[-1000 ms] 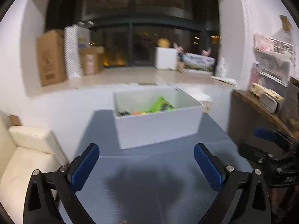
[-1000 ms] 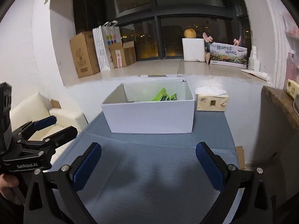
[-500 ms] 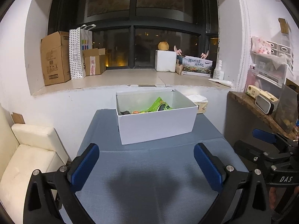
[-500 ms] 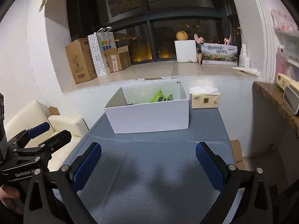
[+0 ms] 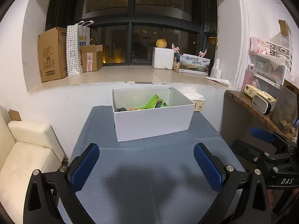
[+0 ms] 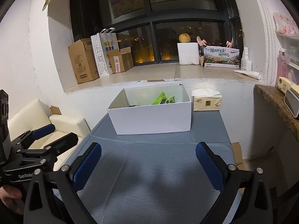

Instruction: Organize snacks

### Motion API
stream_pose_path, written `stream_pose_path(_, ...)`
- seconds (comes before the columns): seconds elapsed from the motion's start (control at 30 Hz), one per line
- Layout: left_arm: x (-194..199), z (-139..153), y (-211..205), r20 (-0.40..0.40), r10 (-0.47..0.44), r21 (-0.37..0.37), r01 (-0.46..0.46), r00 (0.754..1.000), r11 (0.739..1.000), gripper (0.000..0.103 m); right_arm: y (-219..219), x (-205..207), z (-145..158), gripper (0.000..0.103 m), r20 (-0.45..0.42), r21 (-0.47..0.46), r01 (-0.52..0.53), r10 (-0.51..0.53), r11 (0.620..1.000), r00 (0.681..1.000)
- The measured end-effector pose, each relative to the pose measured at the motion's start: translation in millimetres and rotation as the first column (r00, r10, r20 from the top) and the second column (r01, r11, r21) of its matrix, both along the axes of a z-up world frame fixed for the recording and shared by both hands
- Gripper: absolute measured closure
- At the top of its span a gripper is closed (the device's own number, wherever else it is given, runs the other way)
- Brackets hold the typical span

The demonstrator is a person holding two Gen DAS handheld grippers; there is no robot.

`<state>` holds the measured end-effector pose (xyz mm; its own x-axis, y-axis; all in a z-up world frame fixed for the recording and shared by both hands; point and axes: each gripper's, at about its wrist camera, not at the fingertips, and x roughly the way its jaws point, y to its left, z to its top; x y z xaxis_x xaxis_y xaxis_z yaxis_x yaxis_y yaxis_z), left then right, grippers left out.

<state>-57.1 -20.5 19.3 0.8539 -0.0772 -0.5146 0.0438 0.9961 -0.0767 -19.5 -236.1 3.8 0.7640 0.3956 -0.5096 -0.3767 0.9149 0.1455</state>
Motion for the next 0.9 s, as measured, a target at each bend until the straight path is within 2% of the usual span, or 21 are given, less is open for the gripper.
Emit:
stream_pose_path(0.23, 0.6, -2.1, -0.3, -0.012, 0.006, 0.005, -0.006, 1.000, 1.000, 0.000, 5.0, -1.7, -0.2, 0.000, 0.007, -0.031, 0.008, -0.008, 0.999, 1.000)
stream_pose_path(0.9, 0.0, -2.4, -2.4, -0.018, 0.002, 0.009, -0.002, 1.000, 1.000, 0.000, 5.2, -3.1, 1.7, 0.000, 0.007, -0.027, 0.002, -0.002, 1.000, 1.000)
